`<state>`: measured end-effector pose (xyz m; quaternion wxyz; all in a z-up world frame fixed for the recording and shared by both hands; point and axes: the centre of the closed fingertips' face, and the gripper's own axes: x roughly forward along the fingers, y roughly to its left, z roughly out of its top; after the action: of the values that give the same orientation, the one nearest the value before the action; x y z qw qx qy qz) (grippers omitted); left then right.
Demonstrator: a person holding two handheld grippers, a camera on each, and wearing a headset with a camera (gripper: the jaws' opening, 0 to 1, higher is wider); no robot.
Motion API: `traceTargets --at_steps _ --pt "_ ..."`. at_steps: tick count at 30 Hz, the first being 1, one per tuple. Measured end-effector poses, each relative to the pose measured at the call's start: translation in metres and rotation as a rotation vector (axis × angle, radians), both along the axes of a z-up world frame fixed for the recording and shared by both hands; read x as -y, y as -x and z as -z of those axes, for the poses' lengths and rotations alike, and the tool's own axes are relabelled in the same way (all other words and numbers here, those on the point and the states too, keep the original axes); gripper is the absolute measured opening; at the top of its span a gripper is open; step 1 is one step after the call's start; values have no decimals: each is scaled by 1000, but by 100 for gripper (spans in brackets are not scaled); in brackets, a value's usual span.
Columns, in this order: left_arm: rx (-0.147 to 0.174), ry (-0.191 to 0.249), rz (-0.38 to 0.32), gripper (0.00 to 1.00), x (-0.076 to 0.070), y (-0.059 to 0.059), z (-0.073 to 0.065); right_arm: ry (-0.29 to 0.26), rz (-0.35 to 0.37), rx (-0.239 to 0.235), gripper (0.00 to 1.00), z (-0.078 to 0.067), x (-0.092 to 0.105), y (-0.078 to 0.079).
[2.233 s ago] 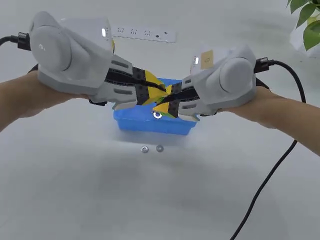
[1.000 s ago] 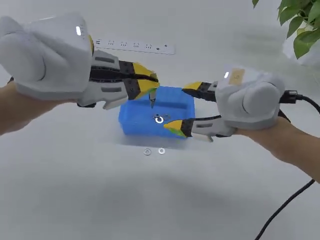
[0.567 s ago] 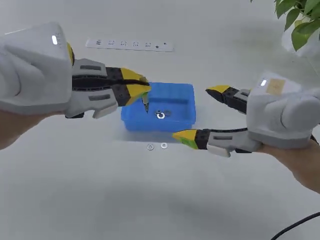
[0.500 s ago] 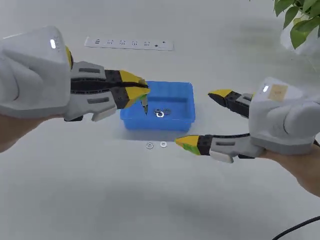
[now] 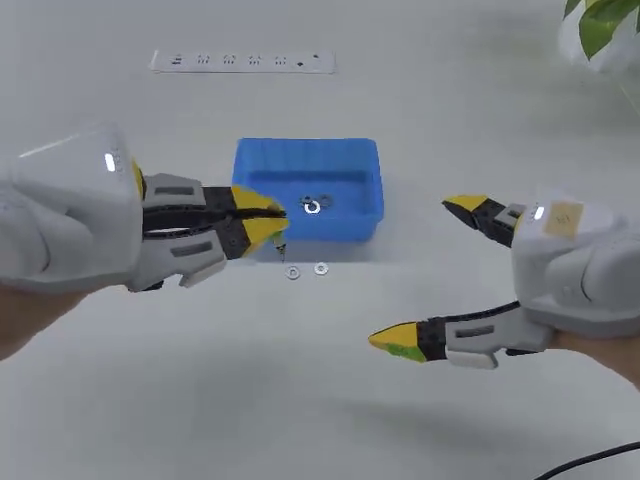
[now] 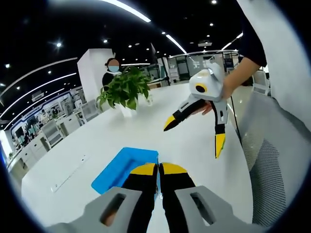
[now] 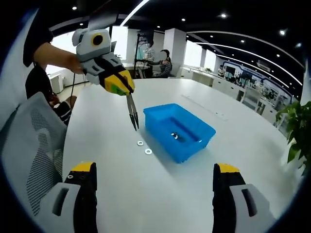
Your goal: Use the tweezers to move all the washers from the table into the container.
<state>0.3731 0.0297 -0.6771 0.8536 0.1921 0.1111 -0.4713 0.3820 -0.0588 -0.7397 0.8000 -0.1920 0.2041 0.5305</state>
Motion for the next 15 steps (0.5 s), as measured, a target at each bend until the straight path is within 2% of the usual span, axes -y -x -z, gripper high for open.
traceTargets --at_steps 4,10,12,15 --pt "-20 1 4 6 1 -2 9 -6 -7 -31 100 7 -3 4" --pt "-45 32 4 6 8 -5 14 10 -30 -69 100 21 -2 13" --pt "-53 33 4 6 10 -6 17 20 -27 -81 100 26 0 13" --pt "-61 23 7 6 11 -6 22 6 -17 -100 100 27 1 13"
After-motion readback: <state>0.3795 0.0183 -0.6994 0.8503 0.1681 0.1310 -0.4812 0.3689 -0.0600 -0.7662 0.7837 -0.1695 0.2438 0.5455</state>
